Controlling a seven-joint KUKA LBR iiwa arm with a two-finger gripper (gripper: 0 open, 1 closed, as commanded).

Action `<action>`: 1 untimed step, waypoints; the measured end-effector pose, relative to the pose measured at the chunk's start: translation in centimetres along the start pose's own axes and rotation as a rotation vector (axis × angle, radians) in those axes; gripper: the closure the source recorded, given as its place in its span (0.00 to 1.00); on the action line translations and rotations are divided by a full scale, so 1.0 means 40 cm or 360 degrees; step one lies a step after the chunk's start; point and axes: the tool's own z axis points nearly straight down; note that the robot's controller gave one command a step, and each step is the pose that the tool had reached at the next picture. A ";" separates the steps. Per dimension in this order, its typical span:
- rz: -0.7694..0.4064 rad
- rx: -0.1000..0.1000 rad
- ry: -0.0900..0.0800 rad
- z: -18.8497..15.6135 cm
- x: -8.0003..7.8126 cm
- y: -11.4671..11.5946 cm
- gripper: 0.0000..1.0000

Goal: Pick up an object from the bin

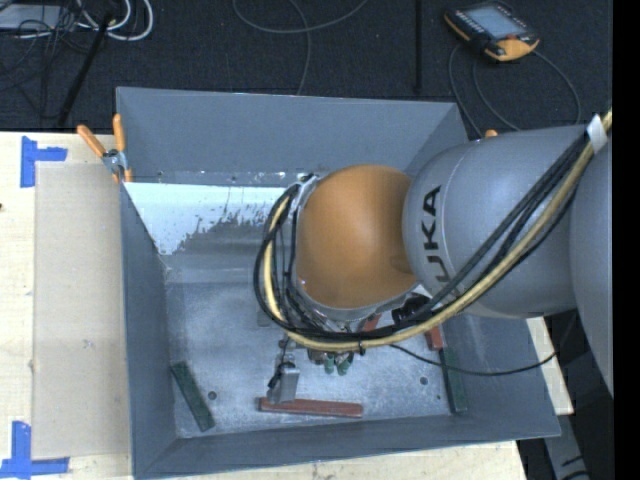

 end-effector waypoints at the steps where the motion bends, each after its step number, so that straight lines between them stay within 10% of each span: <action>1: -0.0137 -0.0001 -0.0007 0.145 0.022 -0.072 0.00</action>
Offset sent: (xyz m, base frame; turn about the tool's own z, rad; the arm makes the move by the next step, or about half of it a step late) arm -0.0159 -0.0757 -0.0586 -0.1326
